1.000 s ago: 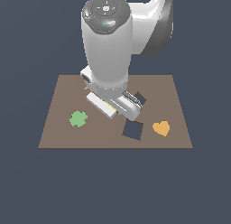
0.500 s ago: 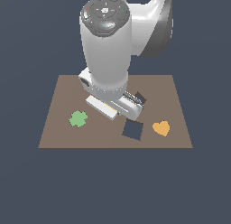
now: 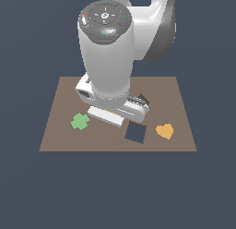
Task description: Insert a designated object into the corresponding slot on a board.
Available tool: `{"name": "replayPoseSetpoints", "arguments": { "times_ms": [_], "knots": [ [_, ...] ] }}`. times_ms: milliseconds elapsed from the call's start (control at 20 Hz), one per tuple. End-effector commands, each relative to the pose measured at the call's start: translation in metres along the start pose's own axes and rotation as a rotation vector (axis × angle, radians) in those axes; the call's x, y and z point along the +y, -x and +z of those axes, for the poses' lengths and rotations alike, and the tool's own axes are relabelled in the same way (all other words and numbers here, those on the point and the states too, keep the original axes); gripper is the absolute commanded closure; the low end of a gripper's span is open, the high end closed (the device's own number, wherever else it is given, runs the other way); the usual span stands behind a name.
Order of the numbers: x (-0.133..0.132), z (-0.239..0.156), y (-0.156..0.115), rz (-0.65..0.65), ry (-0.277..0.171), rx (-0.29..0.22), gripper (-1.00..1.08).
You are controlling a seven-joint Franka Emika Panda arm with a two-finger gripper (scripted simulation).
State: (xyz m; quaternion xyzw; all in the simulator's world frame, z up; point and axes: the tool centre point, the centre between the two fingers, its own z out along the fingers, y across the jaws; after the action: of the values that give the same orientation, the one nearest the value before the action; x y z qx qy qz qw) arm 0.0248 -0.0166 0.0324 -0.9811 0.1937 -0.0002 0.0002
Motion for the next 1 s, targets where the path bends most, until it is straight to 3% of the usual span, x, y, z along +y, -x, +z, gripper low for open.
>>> {"name": "replayPoseSetpoints", "arguments": {
  "times_ms": [0,950],
  "knots": [
    [-0.002,-0.001,-0.005,-0.083,0.0,0.001,1.08],
    [-0.044,-0.005,-0.039,-0.898,0.001,0.001,1.08]
  ]
}}
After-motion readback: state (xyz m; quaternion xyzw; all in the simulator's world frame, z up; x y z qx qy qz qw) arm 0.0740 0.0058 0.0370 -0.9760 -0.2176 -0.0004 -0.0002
